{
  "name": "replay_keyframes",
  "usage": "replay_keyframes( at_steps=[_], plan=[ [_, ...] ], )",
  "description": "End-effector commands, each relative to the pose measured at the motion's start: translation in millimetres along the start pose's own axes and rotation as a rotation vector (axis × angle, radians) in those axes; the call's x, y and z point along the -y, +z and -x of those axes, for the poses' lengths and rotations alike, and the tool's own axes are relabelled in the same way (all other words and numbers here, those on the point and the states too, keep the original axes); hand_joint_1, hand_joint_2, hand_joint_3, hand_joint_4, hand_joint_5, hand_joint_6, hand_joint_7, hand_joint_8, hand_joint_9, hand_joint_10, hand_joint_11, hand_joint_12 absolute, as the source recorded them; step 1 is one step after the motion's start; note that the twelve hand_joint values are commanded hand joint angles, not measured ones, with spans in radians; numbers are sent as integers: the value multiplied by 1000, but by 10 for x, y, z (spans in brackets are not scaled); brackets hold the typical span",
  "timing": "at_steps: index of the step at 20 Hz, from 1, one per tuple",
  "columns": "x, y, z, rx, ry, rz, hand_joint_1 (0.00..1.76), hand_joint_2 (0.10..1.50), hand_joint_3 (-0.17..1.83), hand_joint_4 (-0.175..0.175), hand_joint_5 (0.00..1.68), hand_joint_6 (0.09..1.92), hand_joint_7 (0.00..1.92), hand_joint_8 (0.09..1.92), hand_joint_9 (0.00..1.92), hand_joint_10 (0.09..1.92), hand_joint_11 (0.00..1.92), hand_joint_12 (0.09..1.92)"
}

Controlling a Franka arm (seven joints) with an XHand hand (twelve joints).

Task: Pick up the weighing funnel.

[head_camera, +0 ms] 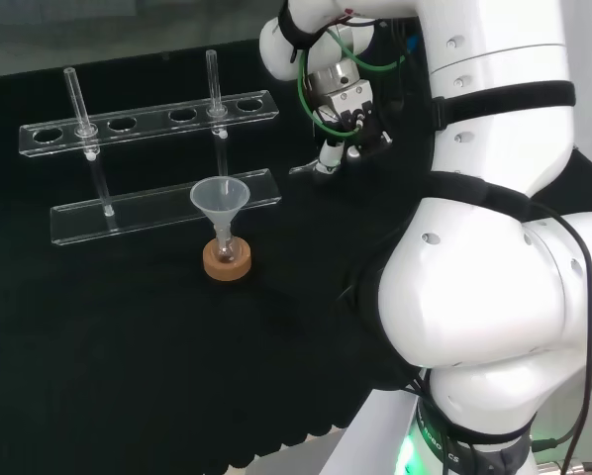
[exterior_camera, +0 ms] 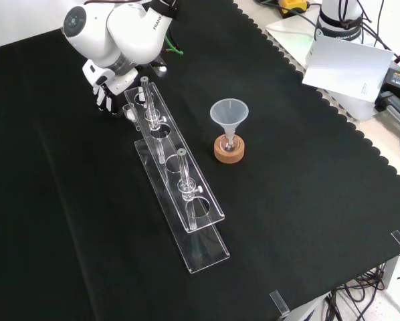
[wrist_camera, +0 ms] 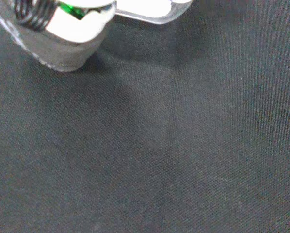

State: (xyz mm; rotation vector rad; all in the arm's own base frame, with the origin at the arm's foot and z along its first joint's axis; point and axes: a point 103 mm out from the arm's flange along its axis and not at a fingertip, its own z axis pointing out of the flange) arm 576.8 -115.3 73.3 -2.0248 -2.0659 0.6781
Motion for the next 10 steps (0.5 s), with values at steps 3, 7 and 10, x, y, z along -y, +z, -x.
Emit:
replay_keyframes(
  at_steps=[3, 7, 10],
  plan=[
    [6, 19, 18, -11, 0, -4, 945, 680, 596, 64, 928, 684, 514, 653, 765, 507, 525, 1270],
    [6, 24, 40, -12, -2, 2, 979, 774, 485, 106, 982, 765, 517, 658, 766, 509, 526, 1274],
    [6, 24, 94, -20, -4, 3, 1051, 877, 336, 166, 1102, 815, 553, 649, 787, 502, 535, 1267]
  ],
)
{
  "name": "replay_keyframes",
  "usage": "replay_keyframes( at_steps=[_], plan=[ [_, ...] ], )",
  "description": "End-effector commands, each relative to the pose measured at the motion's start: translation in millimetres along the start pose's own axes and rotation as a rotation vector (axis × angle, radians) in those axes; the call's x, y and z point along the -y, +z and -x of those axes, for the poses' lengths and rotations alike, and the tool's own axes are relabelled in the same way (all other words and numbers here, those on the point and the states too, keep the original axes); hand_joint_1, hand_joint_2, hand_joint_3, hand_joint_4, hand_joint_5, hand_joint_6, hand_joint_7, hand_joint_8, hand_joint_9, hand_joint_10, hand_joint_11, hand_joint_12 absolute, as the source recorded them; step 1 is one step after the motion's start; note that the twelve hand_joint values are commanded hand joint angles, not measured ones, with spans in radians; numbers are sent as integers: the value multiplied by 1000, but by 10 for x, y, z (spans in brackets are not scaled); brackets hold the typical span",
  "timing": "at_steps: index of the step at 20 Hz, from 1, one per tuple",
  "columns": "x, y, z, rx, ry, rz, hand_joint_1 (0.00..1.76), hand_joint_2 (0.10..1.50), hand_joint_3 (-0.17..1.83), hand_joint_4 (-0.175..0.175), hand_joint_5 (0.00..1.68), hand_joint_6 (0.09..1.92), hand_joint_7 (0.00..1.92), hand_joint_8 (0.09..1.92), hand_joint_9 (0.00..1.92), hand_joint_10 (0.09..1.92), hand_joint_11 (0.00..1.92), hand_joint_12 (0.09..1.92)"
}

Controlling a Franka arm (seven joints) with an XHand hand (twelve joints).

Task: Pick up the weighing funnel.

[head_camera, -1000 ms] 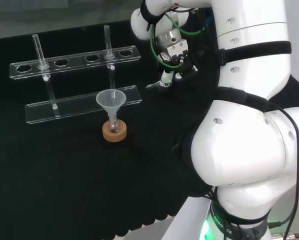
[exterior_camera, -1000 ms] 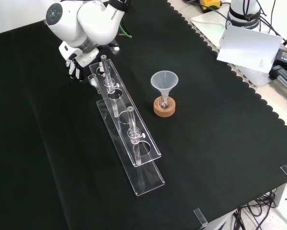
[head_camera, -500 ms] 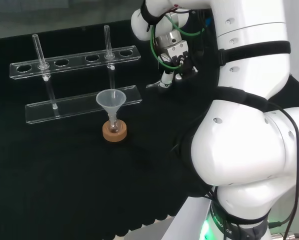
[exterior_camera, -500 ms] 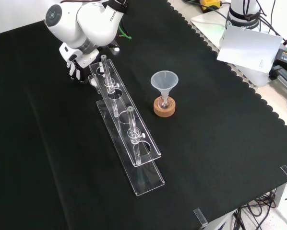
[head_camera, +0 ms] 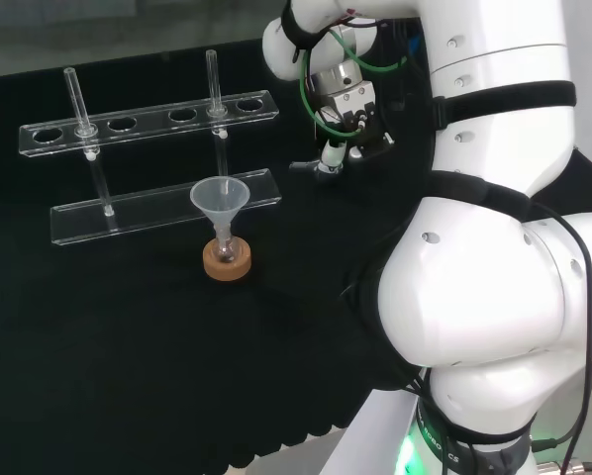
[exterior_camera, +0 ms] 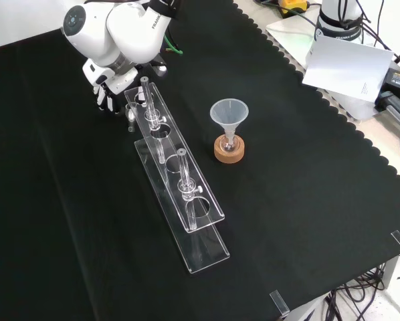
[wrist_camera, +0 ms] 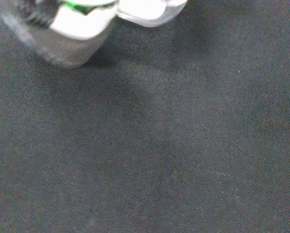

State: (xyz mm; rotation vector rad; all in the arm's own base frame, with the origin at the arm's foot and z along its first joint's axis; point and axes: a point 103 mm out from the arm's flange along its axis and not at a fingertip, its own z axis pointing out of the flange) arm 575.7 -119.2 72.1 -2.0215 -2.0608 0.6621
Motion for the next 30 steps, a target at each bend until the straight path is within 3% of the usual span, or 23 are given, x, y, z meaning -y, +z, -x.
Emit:
replay_keyframes(
  at_steps=[1, 6, 20, 22, 25, 30],
  plan=[
    [3, -2, 83, -7, -1, 1, 1063, 844, 398, 172, 1126, 818, 573, 635, 803, 489, 544, 1258],
    [16, -24, 153, 11, 7, -14, 1079, 726, 636, 175, 1142, 893, 622, 616, 851, 456, 577, 1245],
    [270, -238, 226, -3, 3, 52, 1084, 691, 699, 175, 1150, 909, 656, 630, 894, 446, 646, 1209],
    [314, -260, 235, -23, 7, 60, 1084, 690, 700, 175, 1151, 907, 658, 631, 899, 446, 652, 1205],
    [375, -268, 292, -113, 30, 73, 1085, 690, 700, 175, 1152, 907, 663, 633, 904, 445, 660, 1203],
    [438, -247, 337, -157, 58, 74, 1084, 691, 699, 175, 1150, 908, 677, 636, 920, 437, 690, 1182]
  ],
)
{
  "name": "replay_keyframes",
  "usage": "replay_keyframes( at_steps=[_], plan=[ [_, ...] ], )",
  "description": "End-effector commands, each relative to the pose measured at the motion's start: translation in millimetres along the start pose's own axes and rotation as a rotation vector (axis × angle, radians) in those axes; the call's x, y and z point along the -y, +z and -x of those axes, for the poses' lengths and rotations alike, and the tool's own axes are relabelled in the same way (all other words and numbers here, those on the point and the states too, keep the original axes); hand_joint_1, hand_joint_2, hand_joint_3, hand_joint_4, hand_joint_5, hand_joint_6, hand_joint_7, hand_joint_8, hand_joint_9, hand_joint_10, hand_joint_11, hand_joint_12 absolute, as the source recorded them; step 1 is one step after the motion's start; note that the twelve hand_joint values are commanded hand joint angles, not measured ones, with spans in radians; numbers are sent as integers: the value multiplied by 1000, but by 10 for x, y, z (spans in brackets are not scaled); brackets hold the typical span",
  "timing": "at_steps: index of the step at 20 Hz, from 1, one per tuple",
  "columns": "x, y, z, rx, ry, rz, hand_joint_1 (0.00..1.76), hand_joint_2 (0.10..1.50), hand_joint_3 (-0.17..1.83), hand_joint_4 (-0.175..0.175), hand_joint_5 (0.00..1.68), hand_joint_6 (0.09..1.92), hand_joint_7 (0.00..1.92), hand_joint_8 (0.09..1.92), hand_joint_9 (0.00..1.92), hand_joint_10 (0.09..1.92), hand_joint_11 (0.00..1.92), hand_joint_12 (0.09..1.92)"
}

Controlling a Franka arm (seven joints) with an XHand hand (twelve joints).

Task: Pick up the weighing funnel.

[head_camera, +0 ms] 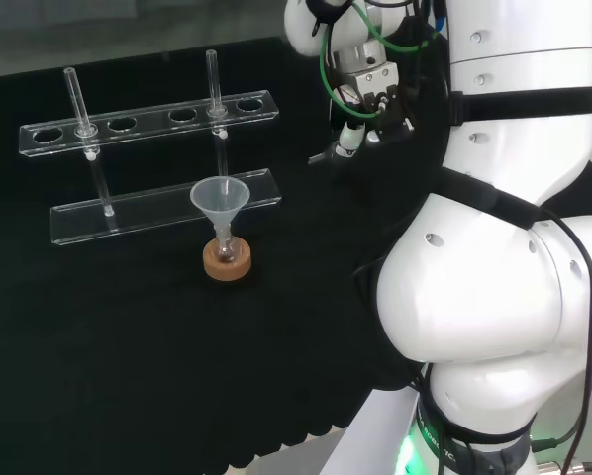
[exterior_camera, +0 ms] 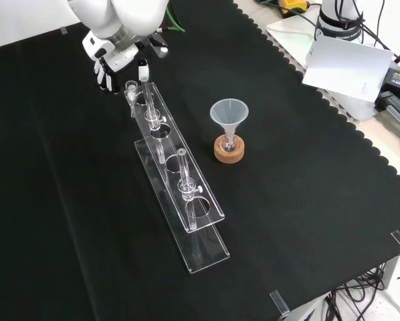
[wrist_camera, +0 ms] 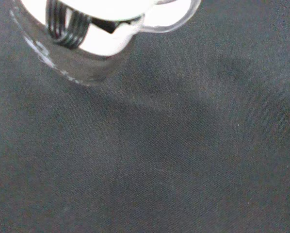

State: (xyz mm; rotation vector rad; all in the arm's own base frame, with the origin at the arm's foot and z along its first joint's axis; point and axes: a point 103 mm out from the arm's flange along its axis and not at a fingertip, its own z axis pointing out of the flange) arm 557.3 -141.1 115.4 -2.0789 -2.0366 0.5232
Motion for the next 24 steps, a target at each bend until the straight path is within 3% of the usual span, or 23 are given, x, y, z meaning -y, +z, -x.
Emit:
replay_keyframes(
  at_steps=[1, 11, 24],
  plan=[
    [93, 27, 64, -85, 36, 9, 1084, 691, 699, 175, 1150, 908, 678, 636, 922, 436, 694, 1181],
    [52, 279, 98, -125, 31, -30, 1084, 693, 696, 175, 1151, 906, 683, 636, 937, 421, 721, 1159],
    [41, 441, 66, -99, 28, -44, 1084, 694, 693, 175, 1151, 905, 684, 636, 943, 417, 729, 1153]
  ],
)
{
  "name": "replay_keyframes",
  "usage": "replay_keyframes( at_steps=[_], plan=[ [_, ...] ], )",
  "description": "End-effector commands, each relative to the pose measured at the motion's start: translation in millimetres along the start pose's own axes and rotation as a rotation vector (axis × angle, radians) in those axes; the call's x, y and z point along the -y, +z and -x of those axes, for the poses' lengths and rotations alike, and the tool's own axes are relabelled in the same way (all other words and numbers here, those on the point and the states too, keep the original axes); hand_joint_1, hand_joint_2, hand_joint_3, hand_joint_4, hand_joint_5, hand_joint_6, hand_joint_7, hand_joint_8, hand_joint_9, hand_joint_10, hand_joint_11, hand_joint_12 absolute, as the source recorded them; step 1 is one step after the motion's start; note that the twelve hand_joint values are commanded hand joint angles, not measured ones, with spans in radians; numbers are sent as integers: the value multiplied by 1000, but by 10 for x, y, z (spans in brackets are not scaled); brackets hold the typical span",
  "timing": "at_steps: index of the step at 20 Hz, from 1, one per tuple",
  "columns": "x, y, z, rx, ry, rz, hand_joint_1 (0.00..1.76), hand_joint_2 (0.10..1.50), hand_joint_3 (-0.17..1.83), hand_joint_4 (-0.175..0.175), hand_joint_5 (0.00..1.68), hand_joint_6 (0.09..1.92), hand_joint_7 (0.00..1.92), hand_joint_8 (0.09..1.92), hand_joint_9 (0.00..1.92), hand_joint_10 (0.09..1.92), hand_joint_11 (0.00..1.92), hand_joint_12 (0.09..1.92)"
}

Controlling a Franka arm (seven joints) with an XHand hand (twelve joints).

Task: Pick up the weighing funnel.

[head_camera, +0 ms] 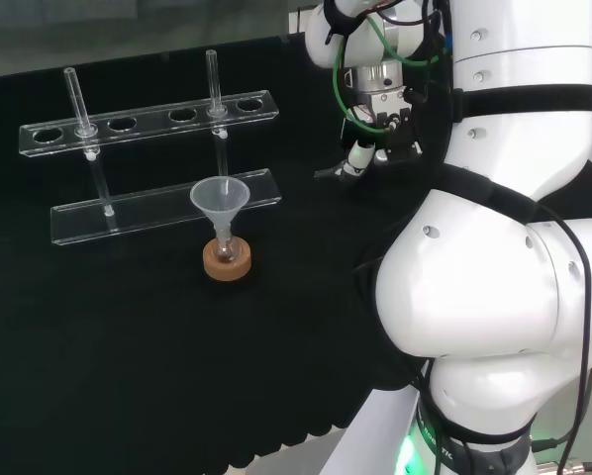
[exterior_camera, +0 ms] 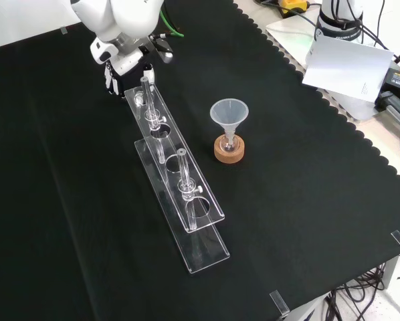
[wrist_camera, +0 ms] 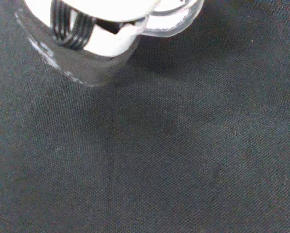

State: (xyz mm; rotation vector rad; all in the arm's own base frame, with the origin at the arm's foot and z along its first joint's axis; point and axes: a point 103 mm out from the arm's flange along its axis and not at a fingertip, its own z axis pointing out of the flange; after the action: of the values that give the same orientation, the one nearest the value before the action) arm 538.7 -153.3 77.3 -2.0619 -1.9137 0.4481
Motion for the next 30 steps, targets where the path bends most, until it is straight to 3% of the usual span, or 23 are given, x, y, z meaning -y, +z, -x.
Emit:
replay_keyframes(
  at_steps=[1, 6, 10, 15, 18, 20, 24, 30],
  plan=[
    [25, 12, 2, 18, -2, 13, 1084, 694, 693, 175, 1151, 905, 684, 636, 943, 416, 729, 1152],
    [57, 37, 15, 75, -2, 8, 1081, 711, 662, 175, 1147, 896, 680, 638, 946, 412, 731, 1149],
    [56, 42, -9, 103, -2, -16, 1072, 861, 356, 175, 1145, 792, 633, 660, 930, 401, 712, 1160],
    [44, 46, -21, 125, -4, -54, 1045, 1016, 92, 175, 1074, 855, 563, 686, 868, 426, 640, 1211],
    [50, 38, -8, 138, -5, -62, 949, 968, 29, 79, 945, 729, 524, 681, 822, 445, 597, 1222],
    [55, 25, 6, 148, -5, -65, 931, 950, 21, 45, 870, 700, 506, 677, 801, 456, 575, 1234],
    [70, 8, 20, 167, -16, -71, 932, 924, 13, 22, 763, 682, 467, 667, 764, 467, 537, 1249],
    [89, 9, -30, 183, -34, -68, 943, 906, 6, 13, 708, 674, 436, 659, 733, 470, 515, 1254]
  ],
)
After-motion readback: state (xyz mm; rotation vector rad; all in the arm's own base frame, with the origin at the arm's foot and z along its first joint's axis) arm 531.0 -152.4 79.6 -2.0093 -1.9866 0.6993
